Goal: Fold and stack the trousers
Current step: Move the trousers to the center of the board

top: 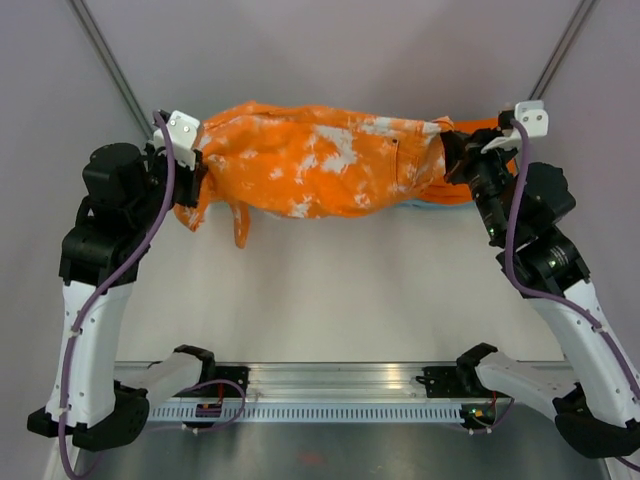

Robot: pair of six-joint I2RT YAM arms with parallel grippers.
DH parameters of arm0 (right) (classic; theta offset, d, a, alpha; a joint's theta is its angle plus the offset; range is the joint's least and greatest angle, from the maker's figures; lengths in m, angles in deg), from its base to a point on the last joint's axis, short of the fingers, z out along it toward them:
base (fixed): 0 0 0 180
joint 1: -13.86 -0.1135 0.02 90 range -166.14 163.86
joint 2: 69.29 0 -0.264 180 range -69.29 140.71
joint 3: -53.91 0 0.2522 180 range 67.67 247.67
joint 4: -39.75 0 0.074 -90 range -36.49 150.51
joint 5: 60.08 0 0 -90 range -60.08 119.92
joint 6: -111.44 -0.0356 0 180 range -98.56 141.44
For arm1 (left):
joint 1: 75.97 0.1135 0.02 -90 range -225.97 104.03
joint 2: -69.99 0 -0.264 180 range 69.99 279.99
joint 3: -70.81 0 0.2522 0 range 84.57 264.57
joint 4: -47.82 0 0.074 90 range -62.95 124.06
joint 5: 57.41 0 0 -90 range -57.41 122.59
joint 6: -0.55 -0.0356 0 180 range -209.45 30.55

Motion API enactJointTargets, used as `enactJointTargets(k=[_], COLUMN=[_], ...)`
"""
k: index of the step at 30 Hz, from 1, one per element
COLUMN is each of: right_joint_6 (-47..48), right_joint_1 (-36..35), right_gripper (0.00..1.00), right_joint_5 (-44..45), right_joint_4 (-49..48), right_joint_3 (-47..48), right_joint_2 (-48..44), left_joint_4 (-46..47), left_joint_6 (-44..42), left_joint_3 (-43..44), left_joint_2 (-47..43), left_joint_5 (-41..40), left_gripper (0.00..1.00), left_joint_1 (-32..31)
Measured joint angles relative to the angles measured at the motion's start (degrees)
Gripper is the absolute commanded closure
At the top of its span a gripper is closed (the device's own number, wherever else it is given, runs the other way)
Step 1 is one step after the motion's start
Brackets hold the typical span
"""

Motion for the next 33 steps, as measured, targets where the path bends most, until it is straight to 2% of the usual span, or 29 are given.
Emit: enactJointTargets(k=[2,3,6,11,14,19,23,27,31,33], right_joint_6=[-0.2,-0.5,-2.7,-7.5,-8.9,-9.8,-10.3,-10.4,-10.9,-11.0], right_joint_1=[0.0,0.0,0.0,0.0,0.0,0.0,0.0,0.0,0.0,0.0], right_gripper=[1.00,1.00,1.00,1.00,1.00,1.00,1.00,1.00,1.00,1.00], right_joint_5=[-1.9,-2.9,-6.4,-14.6,-18.9,-25.3,-30.5,-32.5,-33.1,-33.3], right_joint_4=[2.6,3.8,10.6,22.4,24.2,23.6,25.7,29.4,30.1,30.6], right_joint_3=[-3.0,-6.1,-16.5,-28.8,-29.9,-29.7,-30.3,-31.0,-31.0,-31.0], right_joint_2=[-1.6,-2.7,-5.8,-8.6,-12.8,-15.6,-13.0,-14.1,-18.8,-20.9], left_joint_4=[-1.2,-1.7,-3.4,-3.3,0.8,10.1,12.7,13.5,17.6,21.0], left_joint_6=[-0.1,0.3,2.7,9.0,14.0,20.7,20.9,18.9,16.1,15.0], left_joint_3=[-2.9,-4.7,-9.5,-15.3,-16.9,-19.1,-19.8,-21.4,-22.9,-22.8], left_joint_2=[-1.3,-2.0,-3.3,-4.5,-5.9,-2.5,8.2,18.7,20.1,20.2], left_joint_5=[3.3,5.8,11.0,10.7,12.6,28.1,29.1,29.4,32.8,35.2], left_gripper=[0.10,0.01,0.00,0.00,0.00,0.00,0.03,0.02,0.03,0.07], left_joint_1=[0.0,0.0,-0.1,-0.1,-0.1,-1.8,-9.0,-17.0,-22.2,-23.1])
